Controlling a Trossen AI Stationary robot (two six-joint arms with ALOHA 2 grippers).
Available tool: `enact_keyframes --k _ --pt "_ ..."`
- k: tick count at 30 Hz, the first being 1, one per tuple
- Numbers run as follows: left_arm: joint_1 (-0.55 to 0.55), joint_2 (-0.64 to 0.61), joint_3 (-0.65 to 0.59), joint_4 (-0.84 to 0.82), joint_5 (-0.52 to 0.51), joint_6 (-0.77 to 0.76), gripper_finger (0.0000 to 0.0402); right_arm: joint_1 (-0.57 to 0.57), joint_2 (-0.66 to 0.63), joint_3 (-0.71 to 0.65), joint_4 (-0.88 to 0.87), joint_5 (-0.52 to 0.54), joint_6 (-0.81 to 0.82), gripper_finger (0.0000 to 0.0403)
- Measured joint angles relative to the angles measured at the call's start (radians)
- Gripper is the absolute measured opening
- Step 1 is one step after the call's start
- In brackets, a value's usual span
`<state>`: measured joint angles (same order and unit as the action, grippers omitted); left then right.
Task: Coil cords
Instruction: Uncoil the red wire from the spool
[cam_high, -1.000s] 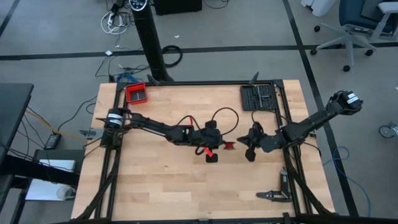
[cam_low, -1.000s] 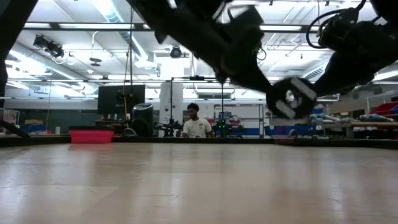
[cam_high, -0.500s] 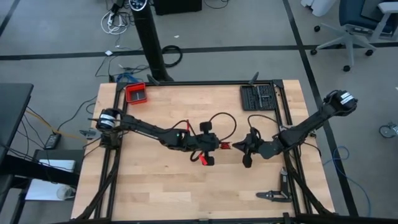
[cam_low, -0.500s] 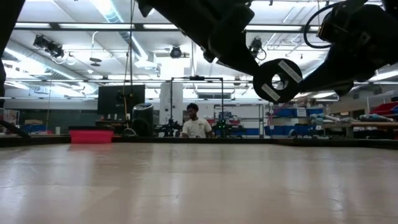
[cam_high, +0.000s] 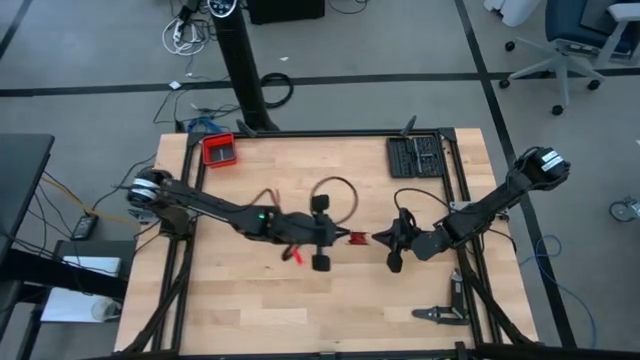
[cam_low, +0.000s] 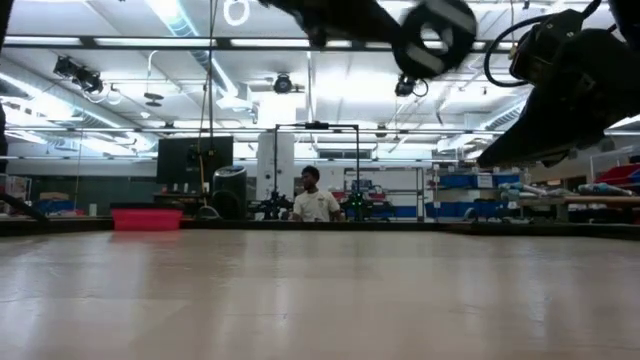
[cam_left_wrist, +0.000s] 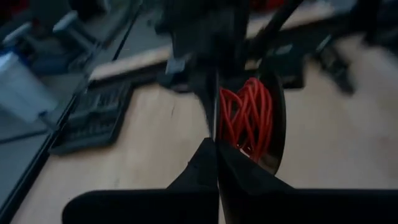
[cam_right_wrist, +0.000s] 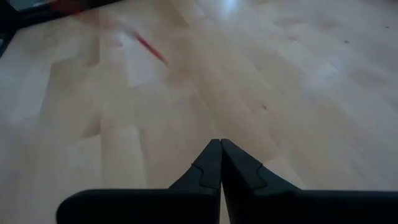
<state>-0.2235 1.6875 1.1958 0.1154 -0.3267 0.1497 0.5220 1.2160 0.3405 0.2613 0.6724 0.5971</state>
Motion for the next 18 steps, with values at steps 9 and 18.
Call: enact_keyframes --k 9,18 --pt "0.06 -0.184 -0.254 0.24 0.115 -0.048 0.0 0.008 0.007 0.0 0.183 -0.018 -0.159 0.0008" --pt "0.114 -0.219 -0.418 0.439 0.121 -0.097 0.0 -0.053 0.018 0.199 0.012 -0.07 -0.285 0.0008"
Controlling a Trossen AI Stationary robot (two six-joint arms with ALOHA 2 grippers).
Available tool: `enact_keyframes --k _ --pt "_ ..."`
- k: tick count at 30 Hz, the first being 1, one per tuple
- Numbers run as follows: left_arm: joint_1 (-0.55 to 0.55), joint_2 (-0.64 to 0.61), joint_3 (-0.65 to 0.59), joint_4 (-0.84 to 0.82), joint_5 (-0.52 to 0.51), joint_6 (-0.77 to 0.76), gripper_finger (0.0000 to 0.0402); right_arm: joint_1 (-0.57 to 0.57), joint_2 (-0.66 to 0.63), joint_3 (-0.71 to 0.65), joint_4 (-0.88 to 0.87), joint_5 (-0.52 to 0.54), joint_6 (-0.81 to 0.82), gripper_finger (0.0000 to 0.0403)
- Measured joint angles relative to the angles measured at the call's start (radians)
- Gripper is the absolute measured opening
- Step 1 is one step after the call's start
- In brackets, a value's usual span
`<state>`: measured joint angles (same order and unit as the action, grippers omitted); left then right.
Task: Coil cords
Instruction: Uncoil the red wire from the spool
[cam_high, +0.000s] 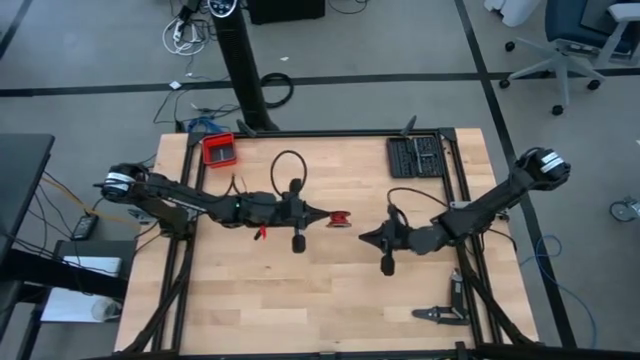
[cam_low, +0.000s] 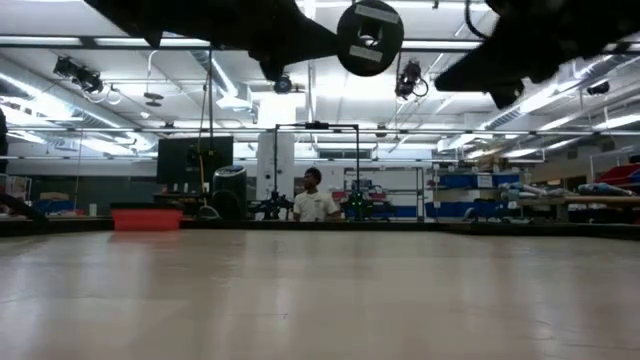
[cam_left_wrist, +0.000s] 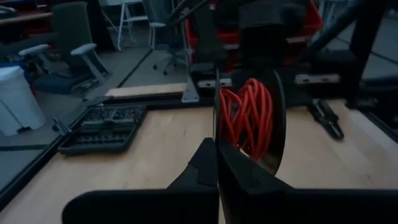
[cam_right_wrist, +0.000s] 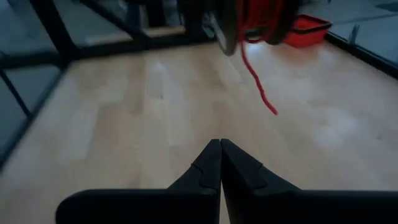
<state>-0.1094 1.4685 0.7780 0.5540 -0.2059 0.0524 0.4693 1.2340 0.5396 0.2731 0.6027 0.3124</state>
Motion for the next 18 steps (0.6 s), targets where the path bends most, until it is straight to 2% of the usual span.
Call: enact_keyframes --k 3,5,11,18 --pt "0.018 0.0 0.0 0.019 0.039 -0.011 0.0 -0.027 0.016 0.116 -0.174 -0.002 -0.015 0.0008" --pt "0.022 -0.011 0.0 0.025 0.063 -0.02 0.0 -0.038 0.019 0.169 -0.216 -0.001 -0.039 0.0008" --pt "0.018 -0.073 0.0 0.004 0.081 -0.022 0.0 -0.051 0.018 0.251 -0.237 -0.002 -0.133 0.0011" --pt "0.009 -0.104 0.0 -0.007 0.081 -0.026 0.0 -0.072 0.023 0.264 -0.249 0.005 -0.18 0.0029"
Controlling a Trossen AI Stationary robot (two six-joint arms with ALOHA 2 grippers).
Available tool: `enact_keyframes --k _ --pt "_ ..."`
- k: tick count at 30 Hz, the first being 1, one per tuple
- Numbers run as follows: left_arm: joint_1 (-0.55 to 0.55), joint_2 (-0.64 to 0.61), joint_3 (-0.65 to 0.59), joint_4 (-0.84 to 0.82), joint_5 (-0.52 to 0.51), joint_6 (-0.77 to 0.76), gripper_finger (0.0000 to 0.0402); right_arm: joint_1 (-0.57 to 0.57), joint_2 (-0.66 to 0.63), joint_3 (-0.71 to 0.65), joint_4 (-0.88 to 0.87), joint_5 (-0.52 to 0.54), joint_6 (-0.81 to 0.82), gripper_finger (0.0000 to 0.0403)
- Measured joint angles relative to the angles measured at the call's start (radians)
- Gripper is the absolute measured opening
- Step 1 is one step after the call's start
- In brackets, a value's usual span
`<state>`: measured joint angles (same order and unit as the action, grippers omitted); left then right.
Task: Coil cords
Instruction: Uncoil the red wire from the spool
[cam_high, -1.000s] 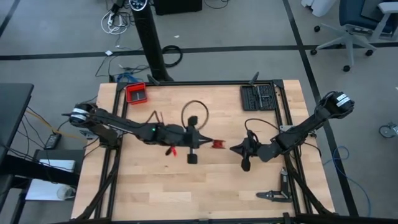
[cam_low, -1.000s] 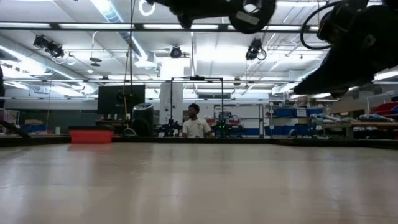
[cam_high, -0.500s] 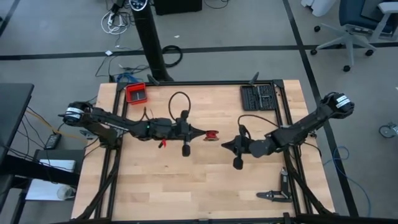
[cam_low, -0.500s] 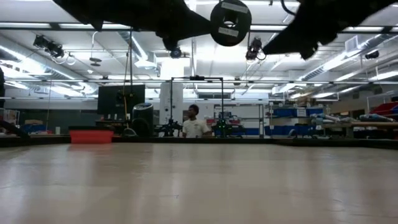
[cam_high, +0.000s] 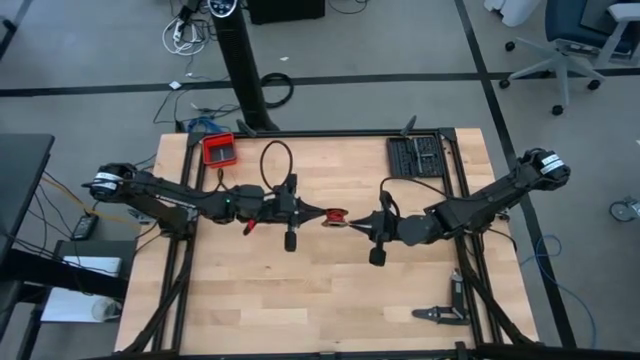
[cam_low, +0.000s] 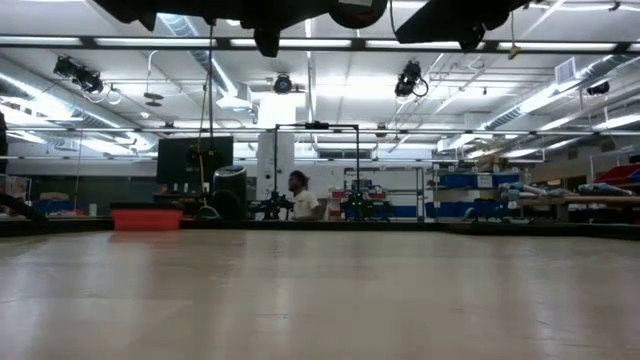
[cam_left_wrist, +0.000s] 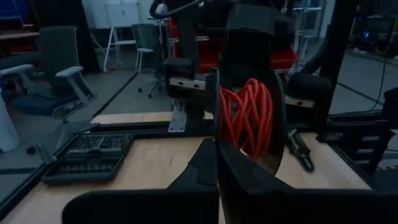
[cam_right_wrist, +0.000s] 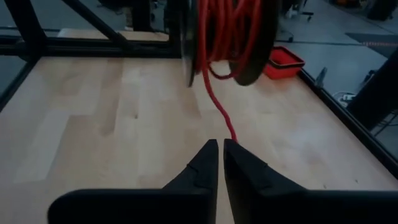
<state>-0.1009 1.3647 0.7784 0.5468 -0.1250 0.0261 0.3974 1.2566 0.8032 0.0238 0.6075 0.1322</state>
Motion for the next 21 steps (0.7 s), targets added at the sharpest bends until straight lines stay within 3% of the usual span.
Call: enact_keyframes --k 10,21 --pt "0.001 -0.016 0.0 -0.06 -0.027 0.0 0.0 0.017 -0.006 0.0 -0.017 0.008 -0.033 0.0052" --pt "0.001 -0.025 0.0 -0.073 -0.05 0.007 0.0 0.025 0.062 0.0 -0.031 0.147 -0.114 0.0052"
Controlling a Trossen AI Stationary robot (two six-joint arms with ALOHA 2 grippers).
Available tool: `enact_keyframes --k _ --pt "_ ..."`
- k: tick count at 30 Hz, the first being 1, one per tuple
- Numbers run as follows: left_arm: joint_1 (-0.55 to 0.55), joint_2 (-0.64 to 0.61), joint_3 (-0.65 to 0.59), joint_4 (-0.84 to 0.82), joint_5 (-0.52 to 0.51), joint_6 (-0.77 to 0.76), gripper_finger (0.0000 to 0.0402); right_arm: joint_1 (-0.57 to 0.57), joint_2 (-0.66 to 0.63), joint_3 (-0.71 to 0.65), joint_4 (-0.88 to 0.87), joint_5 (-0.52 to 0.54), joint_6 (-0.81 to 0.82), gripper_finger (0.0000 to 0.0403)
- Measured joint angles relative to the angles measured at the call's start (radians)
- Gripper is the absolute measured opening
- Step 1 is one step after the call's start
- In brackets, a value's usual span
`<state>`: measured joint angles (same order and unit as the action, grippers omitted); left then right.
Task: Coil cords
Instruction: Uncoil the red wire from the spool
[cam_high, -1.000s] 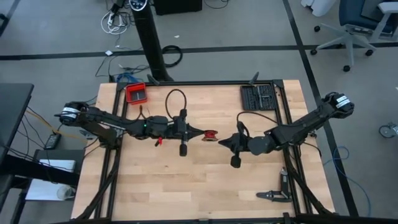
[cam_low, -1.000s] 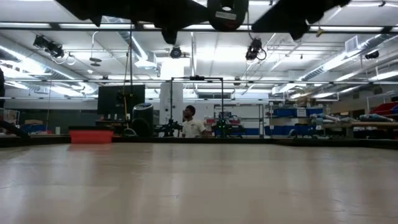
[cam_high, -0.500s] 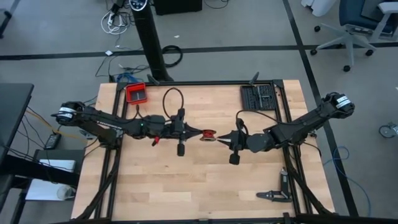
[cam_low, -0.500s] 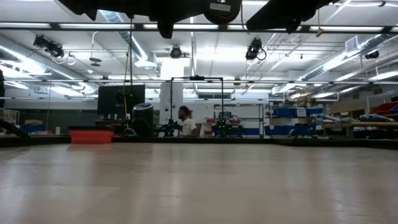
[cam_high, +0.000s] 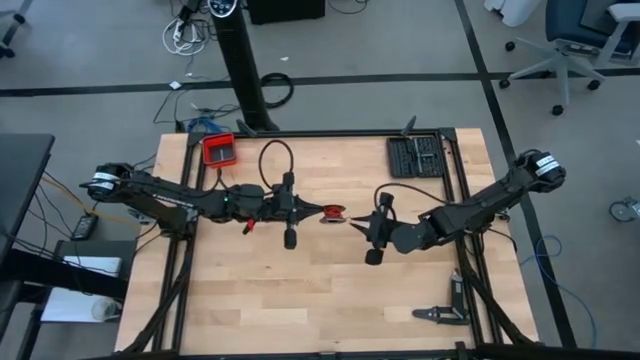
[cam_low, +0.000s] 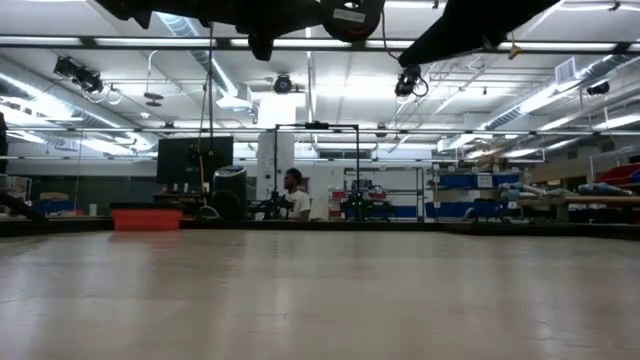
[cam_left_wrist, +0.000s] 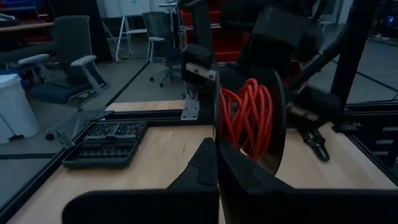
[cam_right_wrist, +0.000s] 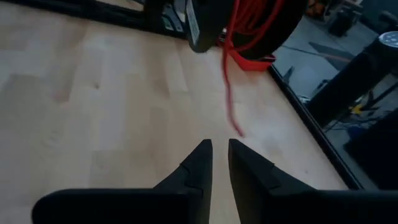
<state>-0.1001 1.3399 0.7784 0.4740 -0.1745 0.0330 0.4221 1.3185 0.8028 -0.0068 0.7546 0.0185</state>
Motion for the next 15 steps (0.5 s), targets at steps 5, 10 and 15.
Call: enact_keyframes --k 5,10,15 --pt "0.0 0.0 0.0 -0.003 0.0 -0.004 0.0 0.002 0.043 0.0 0.033 0.069 -0.061 0.005" --pt "0.0 0.0 0.0 -0.022 -0.001 -0.011 0.0 0.01 0.063 0.0 0.062 0.121 -0.103 0.005" --pt "0.0 0.0 0.0 -0.024 -0.001 -0.011 0.0 0.007 0.07 0.0 0.061 0.14 -0.103 0.005"
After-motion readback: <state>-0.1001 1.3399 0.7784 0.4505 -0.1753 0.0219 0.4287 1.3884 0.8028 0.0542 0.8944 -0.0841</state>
